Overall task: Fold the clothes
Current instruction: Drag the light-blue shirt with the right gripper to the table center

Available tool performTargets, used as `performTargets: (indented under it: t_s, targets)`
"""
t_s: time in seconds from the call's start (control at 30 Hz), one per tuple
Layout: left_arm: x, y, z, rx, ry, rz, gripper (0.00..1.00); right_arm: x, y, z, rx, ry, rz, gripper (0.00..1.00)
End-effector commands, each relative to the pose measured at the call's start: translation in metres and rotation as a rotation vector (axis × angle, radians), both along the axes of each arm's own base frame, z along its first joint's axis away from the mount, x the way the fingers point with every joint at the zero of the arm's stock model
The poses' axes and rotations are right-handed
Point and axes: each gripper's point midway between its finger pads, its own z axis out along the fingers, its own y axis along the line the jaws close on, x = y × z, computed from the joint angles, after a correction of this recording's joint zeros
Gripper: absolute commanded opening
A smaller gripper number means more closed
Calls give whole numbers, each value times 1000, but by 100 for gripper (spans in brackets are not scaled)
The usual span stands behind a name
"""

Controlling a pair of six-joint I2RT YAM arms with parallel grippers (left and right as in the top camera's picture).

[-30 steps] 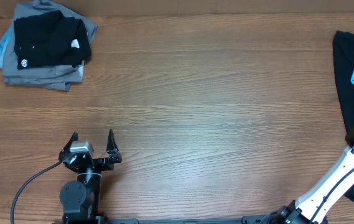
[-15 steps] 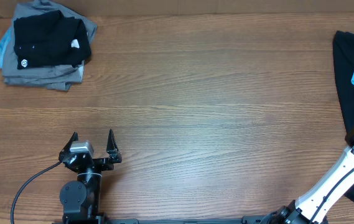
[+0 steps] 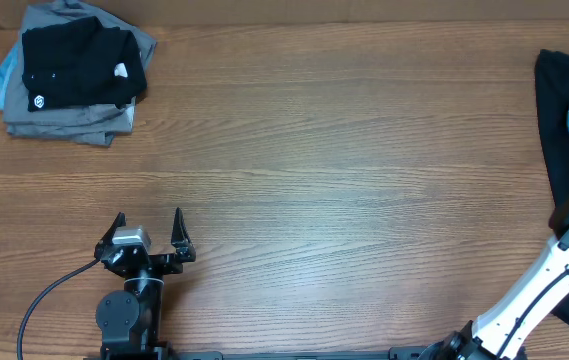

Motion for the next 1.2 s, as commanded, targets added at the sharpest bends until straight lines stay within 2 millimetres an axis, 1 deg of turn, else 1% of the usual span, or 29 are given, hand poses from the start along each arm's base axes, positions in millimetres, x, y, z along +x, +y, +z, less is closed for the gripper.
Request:
performTargets:
  t_s: [0.0,0.1,0.2,0.33,0.43,0.53,0.57,0.6,0.63,0.67,0.77,0.83,0.9,0.97,1.0,1.07,1.13,1.17]
  targets:
    - [0,-1,-1,16,1,-2,100,35,72,74,73,-178,145,4]
    - [0,-1,-1,16,0,-2,100,53,129,82,77,-183,245,4]
    - [0,-1,-1,16,0,-2,100,68,191,82,87,-178,351,4]
    - [0,-1,-1,16,0,-2,100,79,287,83,107,-176,504,4]
    - [0,-1,-1,16,1,-2,100,78,362,85,149,-175,589,4]
    - [0,-1,-1,16,1,-2,100,68,446,89,163,-189,727,4]
    - [0,-1,-1,15,0,-2,100,59,489,92,166,-203,801,4]
    - [0,-1,-1,16,0,-2,100,51,516,94,168,-212,847,4]
    - [0,-1,-1,16,0,-2,100,44,540,96,170,-223,888,4]
    - [0,-1,-1,16,0,-2,100,35,567,99,176,-235,934,4]
    - [0,-1,-1,16,1,-2,100,3,632,102,182,-252,1048,4]
    - [0,-1,-1,16,0,-2,100,-20,667,101,178,-246,1108,4]
    - [0,-1,-1,16,1,-2,100,-43,694,99,186,-233,1165,5]
    - [0,-1,-1,16,0,-2,100,-67,718,96,194,-211,1219,9]
    - [0,-1,-1,16,1,-2,100,-79,728,94,196,-198,1242,13]
    - [0,-1,-1,16,1,-2,100,-98,743,90,193,-177,1288,27]
    - [0,-1,-1,16,1,-2,100,-109,750,88,179,-170,1324,33]
    - [0,-1,-1,16,0,-2,100,-110,749,89,171,-165,1321,44]
